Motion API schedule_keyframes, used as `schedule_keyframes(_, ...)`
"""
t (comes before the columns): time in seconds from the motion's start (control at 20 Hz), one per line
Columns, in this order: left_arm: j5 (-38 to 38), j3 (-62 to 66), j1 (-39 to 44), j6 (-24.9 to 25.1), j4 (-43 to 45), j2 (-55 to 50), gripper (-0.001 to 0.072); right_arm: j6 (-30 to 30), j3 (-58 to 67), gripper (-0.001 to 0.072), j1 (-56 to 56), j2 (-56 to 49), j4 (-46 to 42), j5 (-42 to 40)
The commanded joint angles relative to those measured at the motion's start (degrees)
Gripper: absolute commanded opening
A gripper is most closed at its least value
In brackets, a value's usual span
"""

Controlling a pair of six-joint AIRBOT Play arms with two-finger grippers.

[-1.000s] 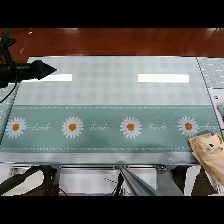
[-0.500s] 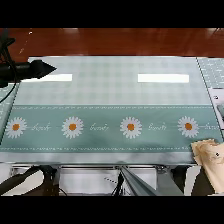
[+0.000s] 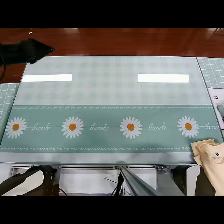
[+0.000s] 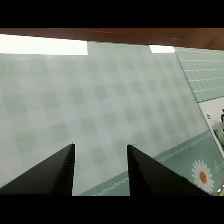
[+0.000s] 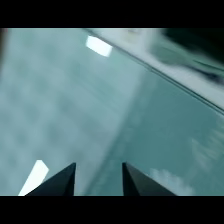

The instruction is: Fold the shirts.

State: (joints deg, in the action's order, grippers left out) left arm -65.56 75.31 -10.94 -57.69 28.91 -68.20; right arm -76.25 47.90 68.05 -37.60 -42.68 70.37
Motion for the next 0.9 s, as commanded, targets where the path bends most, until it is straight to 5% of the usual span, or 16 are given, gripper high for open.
schedule_keyframes(0.0,-2.34,6.51,3.23,-0.13,3.87,0.02,0.0402,9.46,3.54,0.0474,-13.84,-4.24,14.78,-4.7)
schedule_keyframes(0.1,-0.72,8.48,7.3,-6.34,17.77,0.0,0.0422,5.31,5.7,0.0488,-27.02,-7.21,-0.92,-6.16)
schedule_keyframes(0.2,-2.45,8.5,11.69,-18.43,36.79,-0.24,0.067,-3.56,6.97,0.0493,-37.88,-11.08,-12.9,-6.43)
schedule_keyframes(0.4,-12.24,8.39,19.47,-31.8,65.0,-1.46,0.0706,-7.76,11.06,0.0497,-53.35,-19.21,-28.13,-2.05)
schedule_keyframes(0.45,-13.57,8.39,21.24,-32.0,67.54,-1.79,0.0706,-7.78,12.83,0.0502,-56.39,-20.65,-32.65,-0.46)
schedule_keyframes(0.5,-13.64,8.39,22.36,-32.04,67.38,-1.97,0.0706,-8.02,14.73,0.0596,-59.3,-21.84,-36.87,0.55)
schedule_keyframes(0.85,-3.89,8.39,28.63,-33.83,64.92,-4.07,0.0713,-9.29,20.24,0.0602,-62.79,-23.23,-39.87,0.39)
